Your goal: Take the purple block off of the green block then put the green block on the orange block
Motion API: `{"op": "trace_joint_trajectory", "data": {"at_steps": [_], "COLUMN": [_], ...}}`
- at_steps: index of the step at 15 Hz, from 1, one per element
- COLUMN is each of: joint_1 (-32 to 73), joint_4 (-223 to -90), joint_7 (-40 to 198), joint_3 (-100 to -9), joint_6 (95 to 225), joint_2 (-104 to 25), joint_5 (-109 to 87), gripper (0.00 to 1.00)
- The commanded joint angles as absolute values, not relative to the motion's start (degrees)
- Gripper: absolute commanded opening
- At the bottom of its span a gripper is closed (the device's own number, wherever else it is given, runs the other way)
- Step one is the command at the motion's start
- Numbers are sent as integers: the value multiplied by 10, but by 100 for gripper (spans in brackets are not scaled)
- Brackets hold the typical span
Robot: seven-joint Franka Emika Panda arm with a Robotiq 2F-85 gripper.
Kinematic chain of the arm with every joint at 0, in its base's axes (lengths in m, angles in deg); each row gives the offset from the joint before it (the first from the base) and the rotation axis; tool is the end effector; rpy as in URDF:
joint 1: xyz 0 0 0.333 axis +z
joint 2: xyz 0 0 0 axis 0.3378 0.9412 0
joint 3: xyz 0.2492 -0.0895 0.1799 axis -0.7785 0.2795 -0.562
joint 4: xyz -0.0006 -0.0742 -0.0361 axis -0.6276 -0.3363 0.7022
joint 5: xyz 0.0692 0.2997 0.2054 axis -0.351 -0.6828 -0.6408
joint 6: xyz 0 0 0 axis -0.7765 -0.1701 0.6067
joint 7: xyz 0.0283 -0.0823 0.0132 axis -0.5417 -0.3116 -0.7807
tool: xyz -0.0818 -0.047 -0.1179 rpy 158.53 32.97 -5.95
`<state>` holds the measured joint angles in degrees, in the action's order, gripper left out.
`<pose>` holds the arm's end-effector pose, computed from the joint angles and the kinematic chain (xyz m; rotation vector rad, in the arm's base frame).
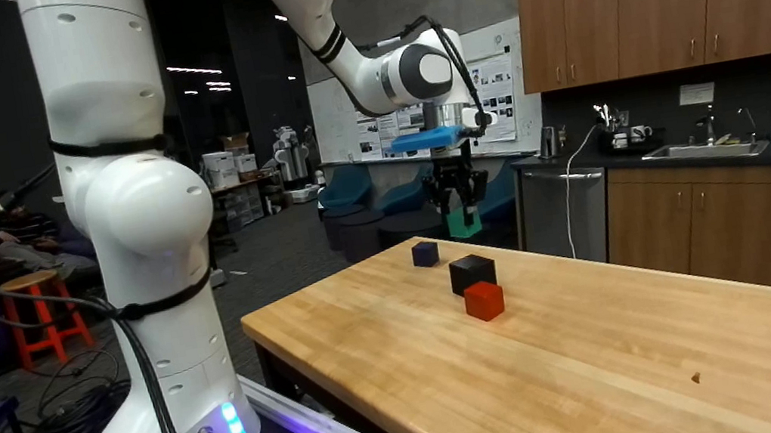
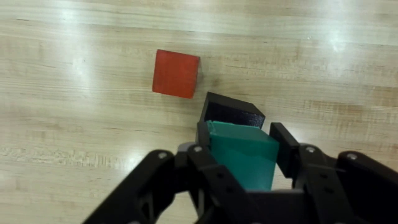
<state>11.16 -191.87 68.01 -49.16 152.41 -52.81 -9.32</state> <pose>0.4771 -0.1563 0.3169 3.0768 -0.2201 -0.1312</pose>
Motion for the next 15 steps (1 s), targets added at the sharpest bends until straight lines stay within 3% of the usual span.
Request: {"op": "trace_joint_trajectory", "data": {"at_steps": [1, 15], "joint_1": [102, 73], "joint_4": [-1926, -1927], "joint_7": [660, 606], "joint_3": [-484, -462], "joint_6": [1528, 1520], "joint_2": [-527, -474], "joint_5": [-76, -66], "gripper": [26, 26]}}
